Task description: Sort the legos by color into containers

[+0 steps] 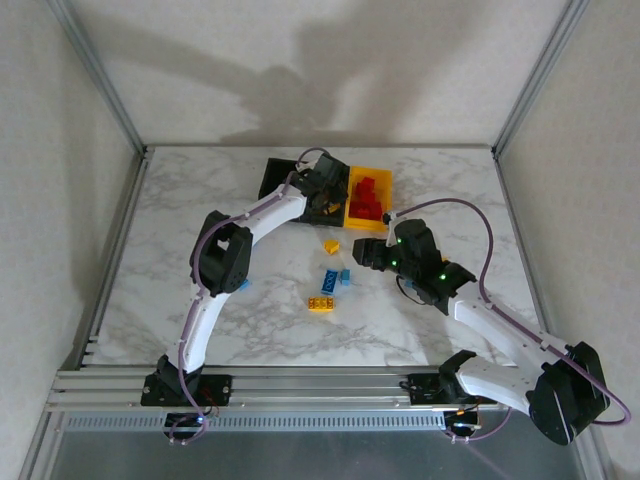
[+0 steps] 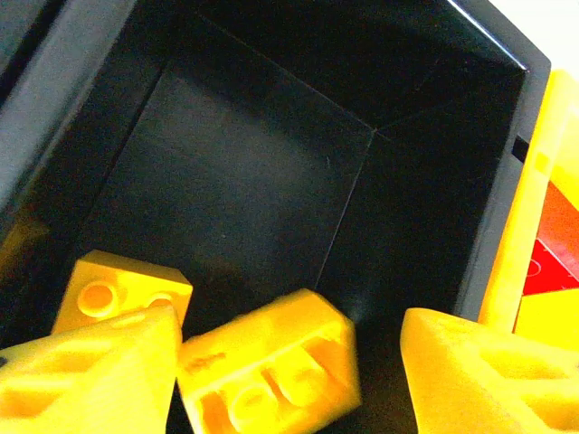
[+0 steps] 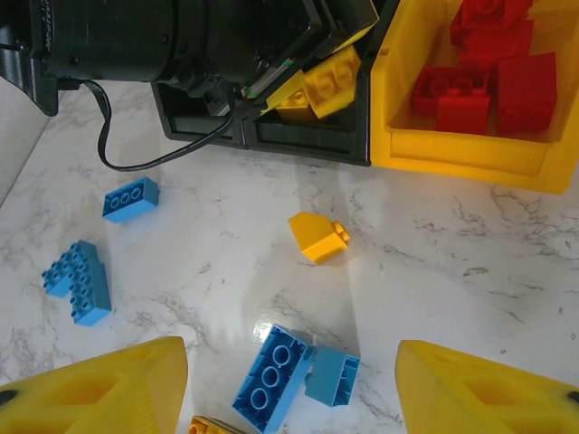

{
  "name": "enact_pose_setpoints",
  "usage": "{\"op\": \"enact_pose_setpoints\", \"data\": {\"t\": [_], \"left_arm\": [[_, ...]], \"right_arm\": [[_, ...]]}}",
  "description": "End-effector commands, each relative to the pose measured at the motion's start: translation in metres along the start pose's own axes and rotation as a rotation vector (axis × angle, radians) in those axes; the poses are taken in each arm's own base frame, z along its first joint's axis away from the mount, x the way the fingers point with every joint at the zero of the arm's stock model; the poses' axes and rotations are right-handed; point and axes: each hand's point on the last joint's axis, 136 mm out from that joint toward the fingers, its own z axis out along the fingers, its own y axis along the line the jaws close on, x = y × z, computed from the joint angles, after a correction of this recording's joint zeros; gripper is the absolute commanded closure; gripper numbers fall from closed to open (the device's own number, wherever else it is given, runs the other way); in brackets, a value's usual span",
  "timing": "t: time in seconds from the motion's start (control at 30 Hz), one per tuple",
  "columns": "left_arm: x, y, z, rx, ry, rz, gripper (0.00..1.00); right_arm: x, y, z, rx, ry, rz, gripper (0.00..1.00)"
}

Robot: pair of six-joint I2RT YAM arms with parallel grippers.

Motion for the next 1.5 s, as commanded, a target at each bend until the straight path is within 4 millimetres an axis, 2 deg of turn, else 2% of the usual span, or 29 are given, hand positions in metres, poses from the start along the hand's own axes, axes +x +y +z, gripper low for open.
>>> {"op": "enact_pose_setpoints", "data": {"t": [0.0, 0.2, 0.4, 0.5, 0.6, 0.77, 0.9, 1.23, 1.47], "left_arm": [[-0.007, -0.013, -0.018, 0.022, -0.01, 0.025, 0.34], [-0.012, -0.026, -0.046, 0.071, -0.027, 0.035, 0.34], [0.0, -0.035, -0.083, 0.126, -0.002, 0.102, 0.34], [0.013, -0.023, -0.097, 0.131, 0.028, 0.147, 0.34], [0.032, -0.005, -0.103, 0.123, 0.082, 0.206, 0.34], [0.07, 0.022, -0.1, 0.118, 0.183, 0.336, 0.33], [0.089, 0.038, -0.09, 0.096, 0.222, 0.43, 0.31], [0.111, 0.031, -0.058, 0.081, 0.265, 0.509, 0.26], [0.118, 0.037, -0.042, 0.01, 0.267, 0.519, 0.26]], "right_arm": [[-0.004, -0.005, -0.005, 0.021, -0.02, 0.002, 0.38], [-0.006, -0.005, -0.007, 0.025, -0.026, -0.005, 0.38], [-0.007, -0.002, -0.009, 0.011, -0.01, -0.011, 0.37], [-0.003, -0.001, -0.011, -0.002, 0.005, -0.014, 0.36], [0.0, 0.002, -0.016, -0.033, 0.013, -0.016, 0.34], [0.009, 0.008, -0.021, -0.089, 0.037, -0.028, 0.32], [0.016, 0.011, -0.023, -0.127, 0.051, -0.016, 0.32], [0.018, 0.005, -0.025, -0.102, 0.046, -0.012, 0.33], [0.018, 0.003, -0.025, -0.092, 0.043, -0.014, 0.33]]}}
